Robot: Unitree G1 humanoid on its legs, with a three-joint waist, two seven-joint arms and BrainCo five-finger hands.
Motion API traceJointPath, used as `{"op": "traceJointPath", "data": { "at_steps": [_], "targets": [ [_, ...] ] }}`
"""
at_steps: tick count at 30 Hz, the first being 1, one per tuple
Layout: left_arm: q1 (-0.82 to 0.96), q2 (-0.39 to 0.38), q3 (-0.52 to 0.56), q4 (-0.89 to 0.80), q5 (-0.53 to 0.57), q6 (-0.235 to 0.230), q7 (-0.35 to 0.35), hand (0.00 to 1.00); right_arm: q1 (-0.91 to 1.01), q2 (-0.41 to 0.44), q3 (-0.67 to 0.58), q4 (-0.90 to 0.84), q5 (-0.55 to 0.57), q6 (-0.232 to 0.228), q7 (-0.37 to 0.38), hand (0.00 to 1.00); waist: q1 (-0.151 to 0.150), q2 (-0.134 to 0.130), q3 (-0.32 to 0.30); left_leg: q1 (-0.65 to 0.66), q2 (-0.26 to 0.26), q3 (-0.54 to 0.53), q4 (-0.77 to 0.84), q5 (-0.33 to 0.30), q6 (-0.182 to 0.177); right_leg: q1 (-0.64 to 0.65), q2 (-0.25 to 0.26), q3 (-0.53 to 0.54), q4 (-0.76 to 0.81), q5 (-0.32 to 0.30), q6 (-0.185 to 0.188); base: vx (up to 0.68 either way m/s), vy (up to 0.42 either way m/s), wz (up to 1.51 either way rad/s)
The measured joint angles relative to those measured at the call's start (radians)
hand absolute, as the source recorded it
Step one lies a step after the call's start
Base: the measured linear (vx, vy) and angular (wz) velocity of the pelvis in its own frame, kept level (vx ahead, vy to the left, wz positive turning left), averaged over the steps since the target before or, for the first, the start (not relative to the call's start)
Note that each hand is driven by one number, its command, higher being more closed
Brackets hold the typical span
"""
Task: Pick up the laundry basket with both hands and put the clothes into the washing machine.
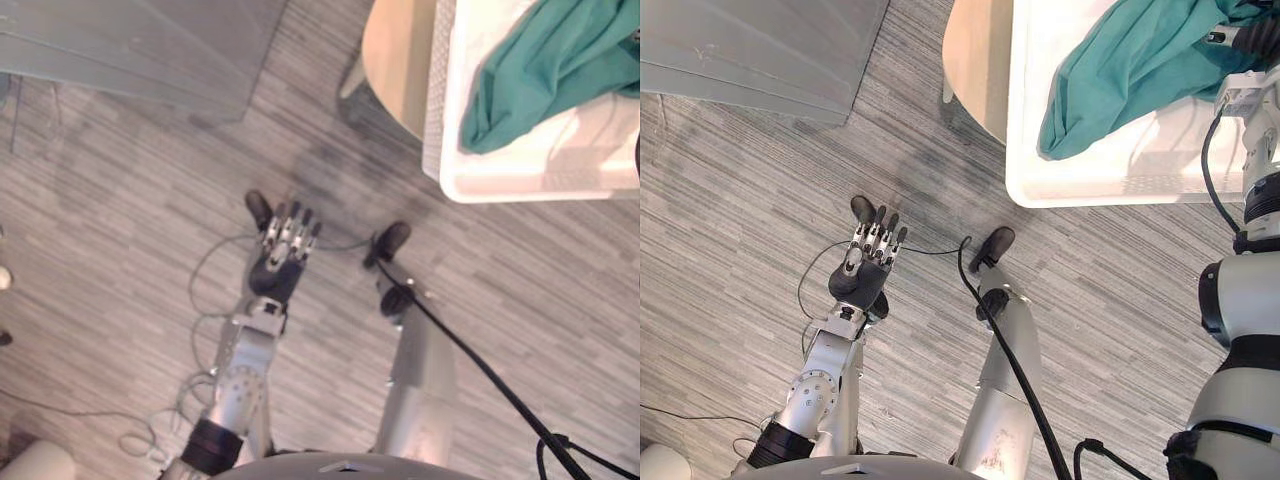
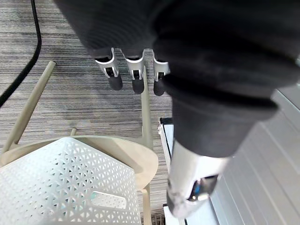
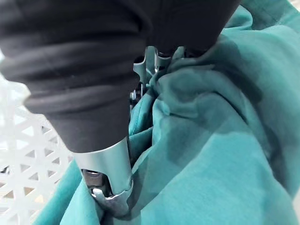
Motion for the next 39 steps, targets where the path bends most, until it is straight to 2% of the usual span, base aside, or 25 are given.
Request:
{"op": "traceJointPath", "data": {
  "at_steps": [10,15,16,24,28,39],
  "targets": [
    [0.034,0.024,-0.001,0.011,0.000,0.000,-0.021,0.00,-0.037,-0.042,0.022,-0.068,0.137,-0.005,0.079,0.00,0.010,0.007,-0.013,-0.044,0.000,-0.003,0.000,0.005,-0.006,-0.040,0.000,-0.005,-0.003,0.009,-0.002,-0.05,-0.080,0.00],
    [0.033,0.017,-0.005,0.038,0.000,-0.001,-0.023,0.00,-0.042,-0.037,0.027,-0.073,0.139,-0.014,0.087,0.00,0.035,0.045,-0.042,-0.045,-0.005,-0.025,0.000,0.007,-0.009,-0.038,-0.002,-0.008,0.007,0.009,-0.007,-0.06,-0.100,0.04],
    [0.033,0.017,-0.004,0.038,0.000,-0.002,-0.023,0.00,-0.042,-0.029,0.027,-0.073,0.139,-0.014,0.087,1.00,0.037,0.050,-0.050,-0.046,-0.005,-0.027,0.000,0.007,-0.009,-0.037,-0.002,-0.010,0.009,0.007,-0.007,-0.06,-0.106,0.02],
    [0.033,0.016,-0.011,0.038,0.000,-0.002,-0.023,0.00,-0.029,0.051,0.048,-0.071,0.124,-0.014,0.121,1.00,0.037,0.051,-0.086,-0.041,-0.005,-0.037,-0.001,0.008,-0.009,-0.026,-0.003,-0.019,0.008,0.000,-0.003,-0.06,-0.104,0.01],
    [0.033,0.016,-0.011,0.038,0.000,-0.002,-0.021,0.00,-0.016,0.117,0.042,-0.068,0.122,-0.014,0.120,1.00,0.035,0.051,-0.087,-0.034,-0.004,-0.054,-0.001,0.012,-0.008,-0.003,-0.003,-0.034,0.007,0.004,-0.009,-0.05,-0.101,0.07],
    [0.032,0.013,-0.003,0.030,0.000,-0.004,-0.017,0.00,0.006,0.207,0.002,-0.032,0.085,-0.014,0.099,1.00,0.029,0.049,-0.086,-0.007,-0.002,-0.054,0.001,0.012,-0.008,0.032,-0.003,-0.038,0.003,0.003,-0.008,-0.04,-0.095,0.01]
  ]
}}
